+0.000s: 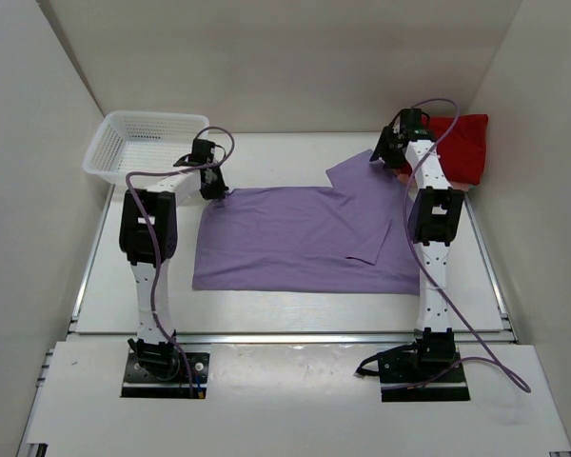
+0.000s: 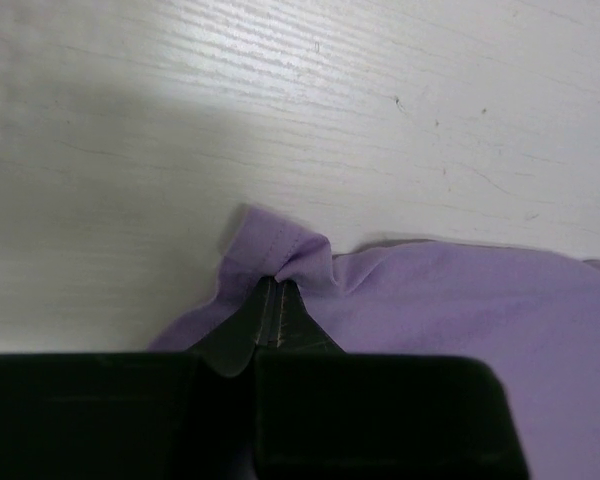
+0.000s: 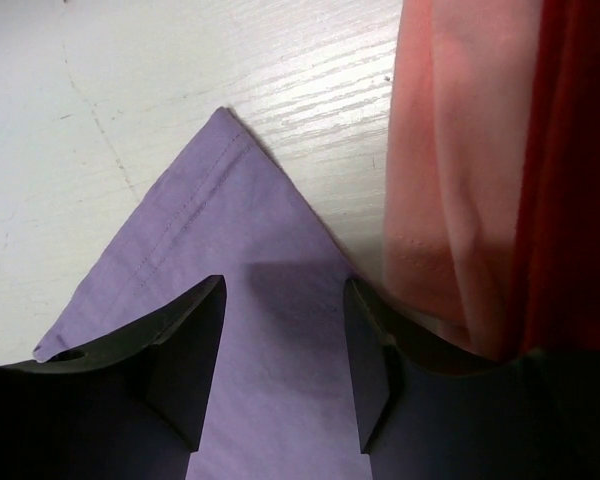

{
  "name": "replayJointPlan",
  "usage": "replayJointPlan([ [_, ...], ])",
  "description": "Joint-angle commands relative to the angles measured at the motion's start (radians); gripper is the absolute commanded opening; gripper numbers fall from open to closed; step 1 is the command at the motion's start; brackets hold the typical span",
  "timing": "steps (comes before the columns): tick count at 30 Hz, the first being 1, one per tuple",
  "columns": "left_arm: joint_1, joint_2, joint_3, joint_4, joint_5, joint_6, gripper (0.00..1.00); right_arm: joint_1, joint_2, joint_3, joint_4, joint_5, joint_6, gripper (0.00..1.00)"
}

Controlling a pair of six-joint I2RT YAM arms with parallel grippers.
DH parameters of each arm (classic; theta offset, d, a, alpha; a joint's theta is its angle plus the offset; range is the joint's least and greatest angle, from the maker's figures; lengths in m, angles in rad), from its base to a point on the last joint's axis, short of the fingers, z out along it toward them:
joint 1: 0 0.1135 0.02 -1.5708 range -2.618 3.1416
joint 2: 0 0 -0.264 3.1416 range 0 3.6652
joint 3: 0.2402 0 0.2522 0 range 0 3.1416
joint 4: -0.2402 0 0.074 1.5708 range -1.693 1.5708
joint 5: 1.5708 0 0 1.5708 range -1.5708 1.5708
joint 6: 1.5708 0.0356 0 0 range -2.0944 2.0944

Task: Fold and stack the t-shirts
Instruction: Grap the side of the flattened tshirt furthest away from the robot with both arms

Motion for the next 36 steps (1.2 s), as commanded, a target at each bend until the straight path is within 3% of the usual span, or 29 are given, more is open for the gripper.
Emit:
replayJointPlan([
  [1,0.005,-0.066,-0.039,-0.036,0.032,-0.012,0.0,0.001,0.036,0.023,-0.081,0.022,0.011,0.48],
  [10,0.02,-0.094,-0.086,-0.01,0.051,-0.021,0.0,0.033,0.056,0.035,-0.227,0.038,-0.027,0.43],
  [14,0.015,-0.106,-0.094,-0.004,0.052,-0.026,0.0,0.032,0.059,0.04,-0.241,0.024,-0.02,0.31],
  [17,0.015,-0.108,-0.099,-0.009,0.061,-0.03,0.0,0.056,0.059,0.034,-0.241,0.03,-0.032,0.12],
  [20,0.022,-0.12,-0.117,0.001,0.063,-0.029,0.0,0.047,0.054,0.041,-0.238,0.018,-0.035,0.01],
  [28,0.042,-0.161,-0.145,0.028,0.115,-0.014,0.0,0.036,0.008,0.164,-0.167,-0.03,-0.078,0.0],
  [32,0.046,-0.198,-0.135,0.056,0.124,-0.02,0.0,0.003,-0.073,0.14,-0.115,-0.09,-0.09,0.0],
  [36,0.051,-0.206,-0.125,0.048,0.135,-0.007,0.0,-0.032,-0.151,0.107,-0.174,-0.137,-0.167,0.0],
])
